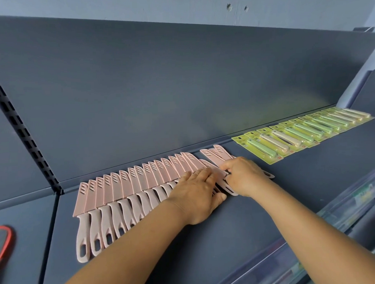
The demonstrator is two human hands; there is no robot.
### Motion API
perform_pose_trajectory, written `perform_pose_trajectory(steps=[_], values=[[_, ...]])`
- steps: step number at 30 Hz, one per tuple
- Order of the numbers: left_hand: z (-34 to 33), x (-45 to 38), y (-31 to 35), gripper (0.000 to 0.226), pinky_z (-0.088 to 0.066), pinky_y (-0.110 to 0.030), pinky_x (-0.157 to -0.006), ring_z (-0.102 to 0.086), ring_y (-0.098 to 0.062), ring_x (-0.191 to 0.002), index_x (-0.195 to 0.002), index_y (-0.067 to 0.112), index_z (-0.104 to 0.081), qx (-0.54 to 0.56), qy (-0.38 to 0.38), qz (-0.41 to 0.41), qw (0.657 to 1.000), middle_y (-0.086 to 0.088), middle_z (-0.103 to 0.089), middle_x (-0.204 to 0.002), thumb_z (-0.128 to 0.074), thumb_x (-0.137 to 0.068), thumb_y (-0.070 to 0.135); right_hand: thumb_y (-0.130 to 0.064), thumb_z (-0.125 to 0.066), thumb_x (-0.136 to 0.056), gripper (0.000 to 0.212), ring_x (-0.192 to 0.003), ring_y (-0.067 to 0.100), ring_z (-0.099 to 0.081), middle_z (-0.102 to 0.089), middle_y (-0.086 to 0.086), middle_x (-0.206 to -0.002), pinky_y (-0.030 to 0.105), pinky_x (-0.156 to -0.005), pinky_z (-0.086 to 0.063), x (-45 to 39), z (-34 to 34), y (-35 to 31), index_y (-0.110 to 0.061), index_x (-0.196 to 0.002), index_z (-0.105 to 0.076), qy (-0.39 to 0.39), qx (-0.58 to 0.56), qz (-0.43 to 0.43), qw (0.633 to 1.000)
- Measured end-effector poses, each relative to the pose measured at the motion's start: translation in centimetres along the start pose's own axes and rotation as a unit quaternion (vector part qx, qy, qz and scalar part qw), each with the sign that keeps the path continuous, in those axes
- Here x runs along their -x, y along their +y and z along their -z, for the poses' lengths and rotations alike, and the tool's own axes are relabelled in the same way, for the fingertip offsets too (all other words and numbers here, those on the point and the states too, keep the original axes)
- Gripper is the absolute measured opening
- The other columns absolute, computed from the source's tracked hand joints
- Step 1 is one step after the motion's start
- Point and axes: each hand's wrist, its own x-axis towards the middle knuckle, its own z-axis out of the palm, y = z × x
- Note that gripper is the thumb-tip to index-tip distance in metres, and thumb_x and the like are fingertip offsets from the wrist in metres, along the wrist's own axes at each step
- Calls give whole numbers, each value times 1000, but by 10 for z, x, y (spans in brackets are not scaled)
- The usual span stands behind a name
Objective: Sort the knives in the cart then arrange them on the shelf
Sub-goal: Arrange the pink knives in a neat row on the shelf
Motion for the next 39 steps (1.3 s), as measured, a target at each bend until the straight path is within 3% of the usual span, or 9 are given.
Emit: perform_pose_trajectory(steps=[6,11,15,19,25,30,33,35,39], values=[[0,-3,0,65,-1,-37,-119,-10,-20,-147,-151,14,-16,-1,-16,3,1000,-2,-11,-160,-25,-99,51,-6,-53,-89,38,-109,26,-57,-57,7,-122,27,-80,-46,0,-3,5,-22,-122,-60,-11,76,15,997],[2,-3,0,65,0,-37,-118,-10,-20,-147,-151,14,-16,-5,-26,12,1000,-4,-11,-160,-24,-99,52,-6,-54,-88,31,-102,29,-60,-60,10,-112,28,-70,-45,-10,-13,6,-14,-117,-63,42,93,1,995],[2,-3,1,66,1,-37,-118,-8,-20,-147,-152,13,-14,-4,-31,15,999,-4,-9,-160,-23,-99,52,-12,-52,-91,23,-99,29,-60,-63,10,-109,26,-66,-39,-17,-11,-1,-15,-110,-65,46,54,-4,997],[4,-4,-1,67,2,-39,-118,-6,-20,-147,-152,13,-12,-6,-42,14,999,-4,-8,-160,-22,-99,52,-13,-50,-92,24,-98,30,-61,-66,11,-110,27,-71,-45,-20,-9,-11,-17,-108,-67,35,2,4,999],[3,-5,-3,67,0,-38,-118,-16,-23,-145,-152,13,-12,23,-29,16,999,-4,-15,-157,-25,-99,52,-13,-49,-92,25,-97,29,-61,-68,11,-104,27,-72,-46,-22,-7,-19,-17,-105,-70,40,-36,29,998],[4,-5,-2,68,-1,-38,-119,-16,-22,-145,-152,13,-11,20,-22,14,999,-4,-12,-158,-25,-98,53,-17,-49,-92,27,-74,28,-52,-57,5,-71,28,-51,-36,-24,-7,-11,-12,-67,-57,52,-64,36,996],[5,-7,1,67,-1,-38,-119,-12,-21,-146,-151,13,-13,11,-21,9,1000,-3,-10,-159,-24,-98,53,-13,-50,-91,21,-92,30,-60,-65,7,-100,33,-71,-50,-21,-2,5,-14,-98,-69,88,-37,23,995],[4,-10,3,66,-1,-38,-119,-10,-21,-147,-152,14,-14,8,-24,6,1000,-2,-9,-160,-23,-98,53,-16,-50,-93,27,-104,29,-57,-58,8,-117,31,-78,-48,-16,-2,18,-21,-115,-66,66,16,17,998],[3,-15,5,65,0,-39,-118,-9,-20,-147,-152,16,-16,4,-28,3,1000,-2,-11,-160,-22,-99,53,-15,-51,-93,36,-111,28,-54,-52,8,-124,33,-85,-47,-9,-10,31,-27,-127,-58,56,17,12,998]])
